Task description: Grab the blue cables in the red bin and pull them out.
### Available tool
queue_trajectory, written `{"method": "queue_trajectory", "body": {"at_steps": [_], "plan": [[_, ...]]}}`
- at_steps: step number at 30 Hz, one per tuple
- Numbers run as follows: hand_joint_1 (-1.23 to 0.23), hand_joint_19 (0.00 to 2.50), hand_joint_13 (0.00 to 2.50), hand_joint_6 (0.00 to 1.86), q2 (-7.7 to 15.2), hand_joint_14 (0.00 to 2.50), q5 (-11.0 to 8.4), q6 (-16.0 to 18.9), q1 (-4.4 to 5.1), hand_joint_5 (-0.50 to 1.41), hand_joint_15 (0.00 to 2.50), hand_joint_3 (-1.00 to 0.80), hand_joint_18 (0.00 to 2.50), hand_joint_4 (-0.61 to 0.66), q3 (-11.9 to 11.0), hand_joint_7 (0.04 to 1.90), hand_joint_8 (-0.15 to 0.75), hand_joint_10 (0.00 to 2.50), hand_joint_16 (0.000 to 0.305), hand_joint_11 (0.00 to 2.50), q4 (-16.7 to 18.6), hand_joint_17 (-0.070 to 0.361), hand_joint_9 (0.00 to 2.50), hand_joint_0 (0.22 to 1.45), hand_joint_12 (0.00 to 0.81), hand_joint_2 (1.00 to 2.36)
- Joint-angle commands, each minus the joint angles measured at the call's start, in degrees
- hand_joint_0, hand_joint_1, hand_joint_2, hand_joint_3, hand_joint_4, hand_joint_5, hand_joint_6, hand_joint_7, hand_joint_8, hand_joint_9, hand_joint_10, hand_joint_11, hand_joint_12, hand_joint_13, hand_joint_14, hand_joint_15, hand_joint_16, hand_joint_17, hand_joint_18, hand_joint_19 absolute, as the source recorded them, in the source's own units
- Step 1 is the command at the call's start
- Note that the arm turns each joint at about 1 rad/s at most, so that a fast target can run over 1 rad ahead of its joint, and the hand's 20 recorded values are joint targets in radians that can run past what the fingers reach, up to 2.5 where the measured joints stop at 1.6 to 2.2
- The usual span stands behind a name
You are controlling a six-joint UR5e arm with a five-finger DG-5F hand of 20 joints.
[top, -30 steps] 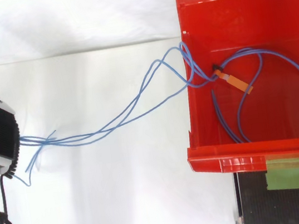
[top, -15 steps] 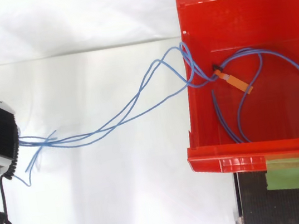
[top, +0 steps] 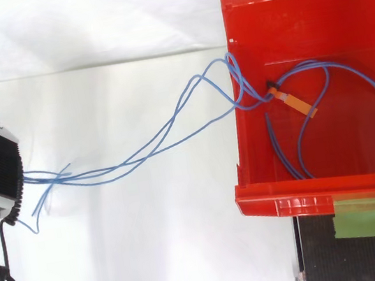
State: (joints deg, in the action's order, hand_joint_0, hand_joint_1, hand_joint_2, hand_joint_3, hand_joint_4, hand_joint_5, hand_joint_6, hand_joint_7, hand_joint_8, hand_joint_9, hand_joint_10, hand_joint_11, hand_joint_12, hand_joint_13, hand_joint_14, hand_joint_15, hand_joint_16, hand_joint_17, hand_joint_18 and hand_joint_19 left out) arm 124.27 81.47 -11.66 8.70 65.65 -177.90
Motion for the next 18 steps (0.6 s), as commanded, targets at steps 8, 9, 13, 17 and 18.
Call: {"method": "queue_trajectory", "body": {"at_steps": [8,9,13,17,18], "plan": [[-1.04,1.85,0.82,1.19,0.01,2.5,0.0,0.02,0.0,0.55,1.27,-0.91,1.39,0.04,0.0,0.46,0.216,2.5,0.038,1.31,0.01,0.086,0.59,0.99,0.331,1.0],[-1.04,1.84,0.81,1.19,0.01,2.5,0.0,0.02,0.0,0.55,1.29,-0.92,1.38,0.05,0.0,0.46,0.217,2.5,0.037,1.33,0.01,0.084,0.58,0.99,0.329,1.0],[-1.04,1.84,0.81,1.2,0.01,2.5,0.0,0.02,0.0,0.55,1.25,-0.91,1.37,0.05,0.0,0.46,0.223,2.5,0.037,1.32,0.01,0.083,0.57,0.99,0.331,1.0],[-1.04,1.83,0.81,1.2,0.01,2.5,0.0,-0.07,0.0,0.54,1.23,-0.92,1.37,0.05,0.0,0.45,0.22,2.5,0.037,1.3,0.01,0.084,0.57,0.99,0.328,1.0],[-1.04,1.83,0.81,1.2,0.01,2.5,0.0,0.02,0.0,0.54,1.25,-0.92,1.37,0.04,0.0,0.45,0.221,2.5,0.037,1.33,0.01,0.084,0.57,0.99,0.326,1.0]]}}
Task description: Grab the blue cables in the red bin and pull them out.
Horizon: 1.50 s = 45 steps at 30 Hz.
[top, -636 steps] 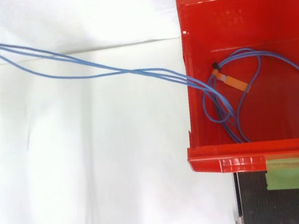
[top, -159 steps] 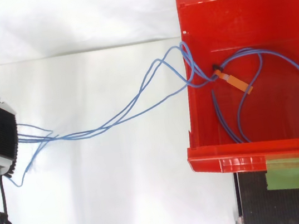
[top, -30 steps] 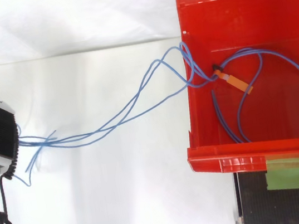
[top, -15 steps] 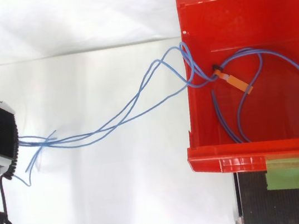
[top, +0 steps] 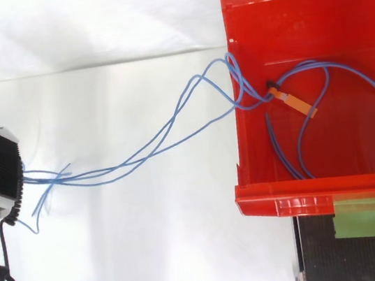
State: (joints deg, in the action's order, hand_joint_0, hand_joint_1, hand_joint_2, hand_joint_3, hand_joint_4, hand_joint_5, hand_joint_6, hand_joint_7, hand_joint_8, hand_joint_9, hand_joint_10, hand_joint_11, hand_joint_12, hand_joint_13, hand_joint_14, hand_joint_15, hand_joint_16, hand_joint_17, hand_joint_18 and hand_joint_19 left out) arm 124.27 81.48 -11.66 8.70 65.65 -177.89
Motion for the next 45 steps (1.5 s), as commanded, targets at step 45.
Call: {"method": "queue_trajectory", "body": {"at_steps": [45], "plan": [[-1.03,1.78,0.8,1.19,0.0,2.5,0.0,-0.07,0.0,0.54,1.24,-0.91,1.33,0.04,0.0,0.47,0.234,2.5,0.038,1.33,0.0,0.086,0.55,0.99,0.326,1.0]]}}
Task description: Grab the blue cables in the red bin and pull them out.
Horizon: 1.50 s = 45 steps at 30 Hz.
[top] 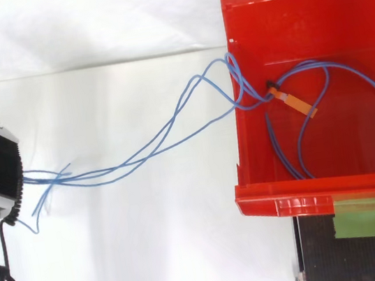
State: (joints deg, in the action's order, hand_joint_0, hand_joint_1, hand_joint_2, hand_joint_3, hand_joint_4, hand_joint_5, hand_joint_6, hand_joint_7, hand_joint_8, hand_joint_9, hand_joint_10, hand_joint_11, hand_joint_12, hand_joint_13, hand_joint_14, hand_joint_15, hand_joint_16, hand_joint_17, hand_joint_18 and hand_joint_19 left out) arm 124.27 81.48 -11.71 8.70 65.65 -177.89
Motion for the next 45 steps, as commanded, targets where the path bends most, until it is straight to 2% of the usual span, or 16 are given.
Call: {"method": "queue_trajectory", "body": {"at_steps": [1,45], "plan": [[-1.03,1.8,0.8,1.19,0.0,2.5,0.0,0.07,0.0,0.54,1.24,-0.91,1.32,0.04,0.0,0.47,0.226,2.5,0.038,1.32,0.0,0.085,0.55,0.99,0.326,1.0],[-1.02,1.73,0.79,1.19,0.0,2.5,0.0,-0.02,0.0,0.53,1.23,-0.91,1.29,0.03,0.0,0.47,0.236,2.5,0.039,1.31,0.0,0.087,0.53,0.99,0.326,1.0]]}}
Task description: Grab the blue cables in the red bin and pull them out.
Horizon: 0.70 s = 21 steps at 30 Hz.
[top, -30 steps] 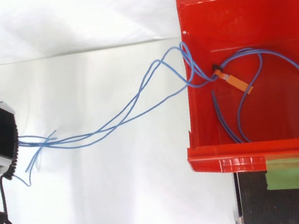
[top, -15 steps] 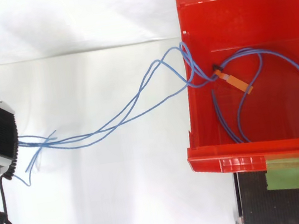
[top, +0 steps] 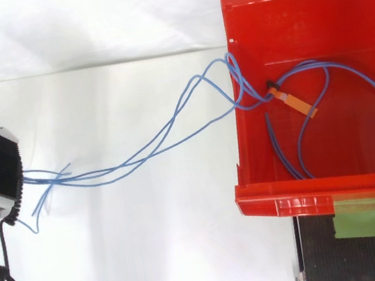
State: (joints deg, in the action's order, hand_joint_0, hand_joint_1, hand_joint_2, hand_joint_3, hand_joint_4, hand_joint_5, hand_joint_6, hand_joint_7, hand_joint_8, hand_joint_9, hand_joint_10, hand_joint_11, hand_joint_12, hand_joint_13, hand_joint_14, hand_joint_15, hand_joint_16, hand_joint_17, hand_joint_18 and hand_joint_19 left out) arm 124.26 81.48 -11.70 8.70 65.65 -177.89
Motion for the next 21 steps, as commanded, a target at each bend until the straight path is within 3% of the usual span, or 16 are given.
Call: {"method": "queue_trajectory", "body": {"at_steps": [1,21], "plan": [[-1.02,1.72,0.79,1.19,0.02,2.5,0.0,0.05,0.0,0.53,1.23,-0.91,1.29,0.03,0.0,0.47,0.23,2.5,0.038,1.31,0.0,0.085,0.53,0.99,0.326,1.0],[-1.02,1.71,0.79,1.19,0.02,2.5,0.0,0.05,0.0,0.53,1.23,-0.91,1.29,0.03,0.0,0.47,0.231,2.5,0.038,1.31,0.0,0.087,0.53,0.99,0.325,1.0]]}}
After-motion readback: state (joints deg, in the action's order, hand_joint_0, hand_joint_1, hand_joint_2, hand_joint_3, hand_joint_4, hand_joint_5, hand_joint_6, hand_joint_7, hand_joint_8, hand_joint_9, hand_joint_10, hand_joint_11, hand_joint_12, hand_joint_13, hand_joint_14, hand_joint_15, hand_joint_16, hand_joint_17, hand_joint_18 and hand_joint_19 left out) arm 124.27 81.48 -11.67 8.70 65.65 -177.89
